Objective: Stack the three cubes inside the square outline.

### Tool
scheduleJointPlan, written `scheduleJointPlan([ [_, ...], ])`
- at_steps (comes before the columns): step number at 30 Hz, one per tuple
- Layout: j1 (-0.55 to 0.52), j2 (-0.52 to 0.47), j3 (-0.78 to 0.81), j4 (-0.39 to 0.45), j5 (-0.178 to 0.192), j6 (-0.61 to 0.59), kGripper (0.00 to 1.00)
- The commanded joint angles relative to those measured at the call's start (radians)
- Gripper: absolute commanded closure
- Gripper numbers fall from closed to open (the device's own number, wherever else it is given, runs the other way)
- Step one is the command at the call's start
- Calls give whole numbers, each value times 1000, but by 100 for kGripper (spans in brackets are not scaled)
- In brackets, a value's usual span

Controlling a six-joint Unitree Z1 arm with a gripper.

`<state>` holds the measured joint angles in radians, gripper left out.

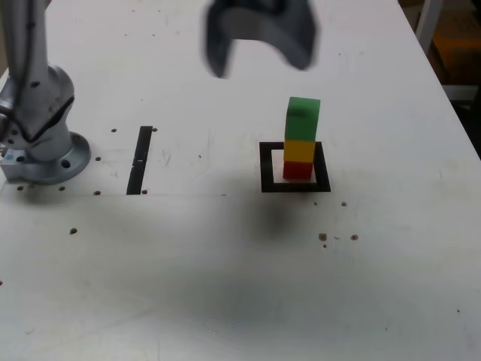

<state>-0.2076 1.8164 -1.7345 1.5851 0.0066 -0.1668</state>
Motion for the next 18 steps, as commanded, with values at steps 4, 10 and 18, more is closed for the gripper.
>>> scheduleJointPlan([
  [4,32,-245,362,-121,-4,-28,0],
  [10,70,-379,604,-319,-32,2,1],
  [18,164,-562,957,-584,-138,118,1],
])
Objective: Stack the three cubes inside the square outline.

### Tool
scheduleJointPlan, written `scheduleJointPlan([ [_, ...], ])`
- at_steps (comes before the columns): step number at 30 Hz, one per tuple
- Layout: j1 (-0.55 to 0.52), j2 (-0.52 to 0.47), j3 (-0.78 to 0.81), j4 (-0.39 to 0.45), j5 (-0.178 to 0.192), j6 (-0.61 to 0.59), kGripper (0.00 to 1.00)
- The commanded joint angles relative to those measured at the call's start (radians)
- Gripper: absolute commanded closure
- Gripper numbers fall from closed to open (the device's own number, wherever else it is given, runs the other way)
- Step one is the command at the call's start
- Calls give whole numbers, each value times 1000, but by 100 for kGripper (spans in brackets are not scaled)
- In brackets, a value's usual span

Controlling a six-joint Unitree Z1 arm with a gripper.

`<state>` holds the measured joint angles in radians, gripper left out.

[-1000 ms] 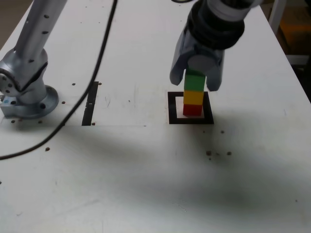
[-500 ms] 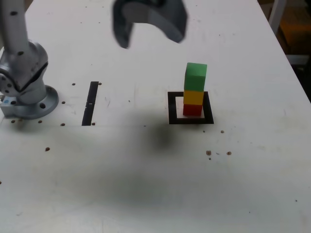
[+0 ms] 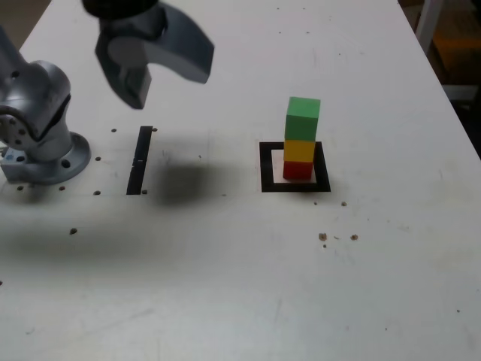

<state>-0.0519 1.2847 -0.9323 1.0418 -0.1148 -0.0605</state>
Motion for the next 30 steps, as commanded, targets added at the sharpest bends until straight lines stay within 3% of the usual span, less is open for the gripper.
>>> scheduleJointPlan([
  [1,10,-43,182,-68,-28,18,0],
  [5,10,-57,266,-164,-66,33,0],
  [9,6,-51,311,-206,-78,46,1],
  [20,2,2,295,-182,-60,54,1],
  [27,0,77,273,-157,-25,54,0],
  [30,0,92,258,-133,31,54,0],
])
